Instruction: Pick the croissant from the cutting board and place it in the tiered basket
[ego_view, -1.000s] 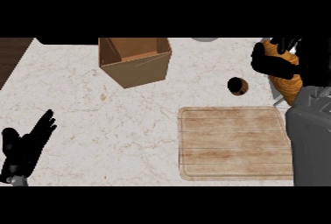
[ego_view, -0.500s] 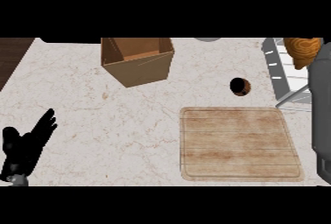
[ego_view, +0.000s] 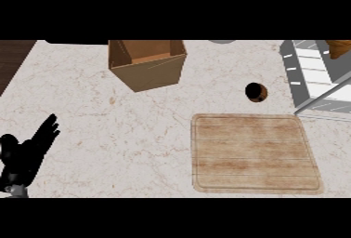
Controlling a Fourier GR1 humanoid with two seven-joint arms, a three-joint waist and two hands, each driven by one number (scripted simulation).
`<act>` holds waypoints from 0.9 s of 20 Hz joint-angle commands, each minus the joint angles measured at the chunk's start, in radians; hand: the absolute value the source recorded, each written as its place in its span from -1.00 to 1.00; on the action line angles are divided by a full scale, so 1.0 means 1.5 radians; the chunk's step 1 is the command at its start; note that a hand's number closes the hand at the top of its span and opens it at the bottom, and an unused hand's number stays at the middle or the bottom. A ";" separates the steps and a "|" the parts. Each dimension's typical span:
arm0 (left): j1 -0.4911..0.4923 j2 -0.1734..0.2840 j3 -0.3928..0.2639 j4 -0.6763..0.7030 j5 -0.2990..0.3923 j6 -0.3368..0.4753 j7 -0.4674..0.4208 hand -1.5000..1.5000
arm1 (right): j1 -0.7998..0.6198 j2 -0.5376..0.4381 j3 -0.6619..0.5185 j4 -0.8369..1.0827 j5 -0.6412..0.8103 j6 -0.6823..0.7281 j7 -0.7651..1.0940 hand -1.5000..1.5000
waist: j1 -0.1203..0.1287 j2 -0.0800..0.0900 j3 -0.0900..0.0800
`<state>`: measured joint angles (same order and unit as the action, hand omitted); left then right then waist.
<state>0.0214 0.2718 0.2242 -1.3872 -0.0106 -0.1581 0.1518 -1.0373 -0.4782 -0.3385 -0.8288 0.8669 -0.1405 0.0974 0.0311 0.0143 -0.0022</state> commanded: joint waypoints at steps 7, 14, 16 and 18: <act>-0.034 -0.011 -0.014 0.016 -0.011 0.007 0.008 0.00 | -0.041 -0.107 0.142 0.154 0.211 -0.065 -0.092 1.00 | 0.010 0.004 0.001; -0.031 0.003 0.003 0.008 0.012 -0.014 0.020 0.00 | -0.123 -0.179 0.134 0.291 0.234 -0.069 -0.188 1.00 | 0.017 0.003 0.002; -0.012 -0.022 -0.020 0.030 -0.032 0.020 -0.014 0.00 | -0.142 -0.175 0.151 0.292 0.248 -0.036 -0.190 1.00 | 0.005 -0.001 0.002; -0.024 -0.006 -0.007 0.000 0.002 -0.007 0.023 0.00 | -0.155 -0.199 0.151 0.338 0.259 -0.035 -0.213 1.00 | 0.017 0.003 0.002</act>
<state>-0.0172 0.2615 0.2145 -1.3602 -0.0207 -0.1577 0.1575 -1.2255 -0.7442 -0.1306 -0.4033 1.2197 -0.2132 -0.1794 0.0507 0.0178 0.0002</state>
